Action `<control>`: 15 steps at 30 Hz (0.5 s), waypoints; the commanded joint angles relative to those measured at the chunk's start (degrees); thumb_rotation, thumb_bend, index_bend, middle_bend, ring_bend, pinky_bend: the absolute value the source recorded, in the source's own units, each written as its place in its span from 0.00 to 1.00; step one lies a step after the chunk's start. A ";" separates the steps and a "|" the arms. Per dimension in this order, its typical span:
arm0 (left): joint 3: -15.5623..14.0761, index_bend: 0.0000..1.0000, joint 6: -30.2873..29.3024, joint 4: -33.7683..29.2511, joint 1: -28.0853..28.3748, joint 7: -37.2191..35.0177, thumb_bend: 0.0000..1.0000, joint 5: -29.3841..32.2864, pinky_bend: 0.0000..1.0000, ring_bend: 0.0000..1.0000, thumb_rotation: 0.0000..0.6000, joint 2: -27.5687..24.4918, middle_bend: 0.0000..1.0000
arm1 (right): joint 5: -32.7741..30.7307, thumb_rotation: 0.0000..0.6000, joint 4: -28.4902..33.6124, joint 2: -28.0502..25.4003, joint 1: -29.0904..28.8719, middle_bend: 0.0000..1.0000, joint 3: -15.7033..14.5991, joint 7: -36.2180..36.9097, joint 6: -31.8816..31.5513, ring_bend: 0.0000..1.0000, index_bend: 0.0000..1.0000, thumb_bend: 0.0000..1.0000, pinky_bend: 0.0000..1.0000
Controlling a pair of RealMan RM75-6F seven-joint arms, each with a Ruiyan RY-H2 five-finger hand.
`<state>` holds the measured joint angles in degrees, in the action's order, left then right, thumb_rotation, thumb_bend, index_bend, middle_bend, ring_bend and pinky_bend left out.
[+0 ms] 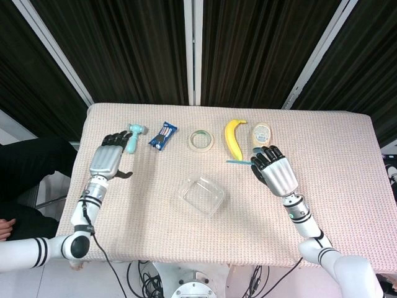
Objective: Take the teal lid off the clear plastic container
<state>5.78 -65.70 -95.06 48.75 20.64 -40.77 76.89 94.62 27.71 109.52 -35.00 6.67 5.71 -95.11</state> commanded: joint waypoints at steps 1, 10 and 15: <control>0.15 0.00 -1.31 -0.55 -3.04 -2.94 0.14 -1.42 0.02 0.00 1.00 -2.24 0.00 | -0.63 1.00 -1.29 -0.39 0.93 0.61 -0.90 -0.19 2.42 0.38 0.91 0.53 0.41; -1.78 0.00 -2.98 -2.41 -10.23 -9.09 0.11 -9.41 0.01 0.00 1.00 -7.10 0.00 | -1.49 1.00 14.97 -7.80 7.74 0.26 -5.45 -10.43 7.71 0.03 0.05 0.33 0.05; -2.91 0.00 -4.15 -3.03 -13.81 -12.18 0.09 -13.68 0.00 0.00 1.00 -8.42 0.00 | -5.51 1.00 41.79 -22.20 12.24 0.07 -8.64 -17.32 14.08 0.00 0.00 0.25 0.00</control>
<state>3.47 -69.25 -97.70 36.05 9.58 -53.26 69.19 92.44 48.11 99.80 -27.69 1.47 -3.98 -86.65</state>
